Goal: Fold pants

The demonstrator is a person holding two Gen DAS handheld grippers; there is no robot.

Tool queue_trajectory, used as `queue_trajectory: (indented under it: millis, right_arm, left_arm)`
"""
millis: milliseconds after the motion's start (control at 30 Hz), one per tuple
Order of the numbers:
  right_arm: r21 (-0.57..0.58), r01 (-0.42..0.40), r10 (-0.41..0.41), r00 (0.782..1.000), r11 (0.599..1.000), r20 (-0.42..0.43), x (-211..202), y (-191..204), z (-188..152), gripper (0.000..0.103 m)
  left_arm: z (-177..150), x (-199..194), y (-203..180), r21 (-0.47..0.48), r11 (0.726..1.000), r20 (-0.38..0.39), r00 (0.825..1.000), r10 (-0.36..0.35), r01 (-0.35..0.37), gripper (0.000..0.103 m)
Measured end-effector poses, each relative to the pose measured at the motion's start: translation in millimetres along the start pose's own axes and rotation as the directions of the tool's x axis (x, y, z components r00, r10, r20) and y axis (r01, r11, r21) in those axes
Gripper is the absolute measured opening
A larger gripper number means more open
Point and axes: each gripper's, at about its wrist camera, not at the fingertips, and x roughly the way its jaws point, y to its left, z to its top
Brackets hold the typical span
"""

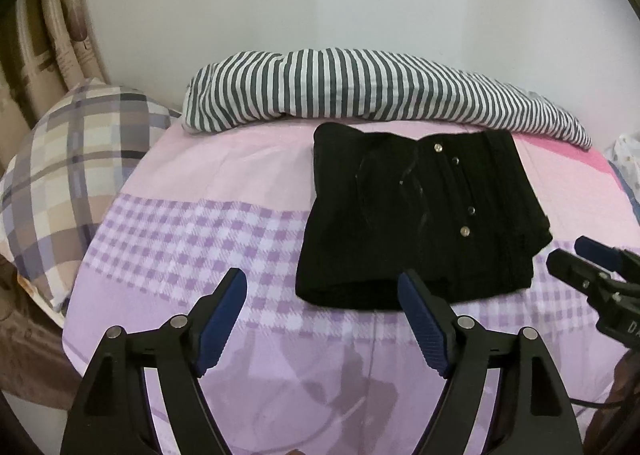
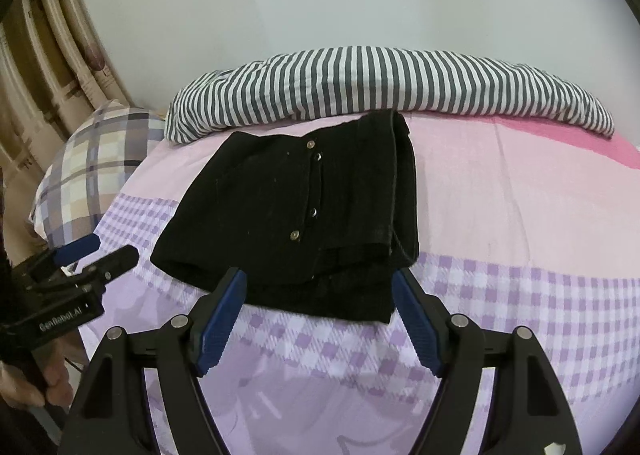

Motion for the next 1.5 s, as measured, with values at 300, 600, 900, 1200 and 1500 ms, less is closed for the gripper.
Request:
queue_trajectory:
  millis: [300,600,900,1200,1500]
  right_arm:
    - [0.011,0.059,-0.059,0.998,0.998,0.025,-10.0,10.9,-10.8,0.08]
    - [-0.016,0.085,-0.085,0.996,0.996,0.026,-7.6,18.4,-17.4,0.088]
    - [-0.02,0.11,-0.11,0.994,0.994,0.024,-3.5,18.1,-19.5,0.098]
    - [-0.028,0.122,-0.122,0.993,0.992,0.01,0.5,17.3,-21.0,0.099]
    - [-0.026,0.122,-0.122,0.993,0.992,-0.004,3.4,15.8,-22.0,0.099]
  left_arm:
    - [-14.6,0.0,-6.6,0.007,1.0,0.004,1.0,-0.011,0.01,0.079]
    - [-20.0,5.2,-11.0,0.024,1.0,-0.018,1.0,-0.008,0.009,0.079]
    - [-21.7,9.8,-12.2,0.03,1.0,-0.028,1.0,0.004,-0.003,0.079]
    - [-21.1,10.0,-12.0,0.044,0.999,-0.013,0.999,0.031,-0.03,0.079]
    - [-21.2,6.9,-15.4,0.064,0.996,0.014,0.998,0.068,-0.068,0.079]
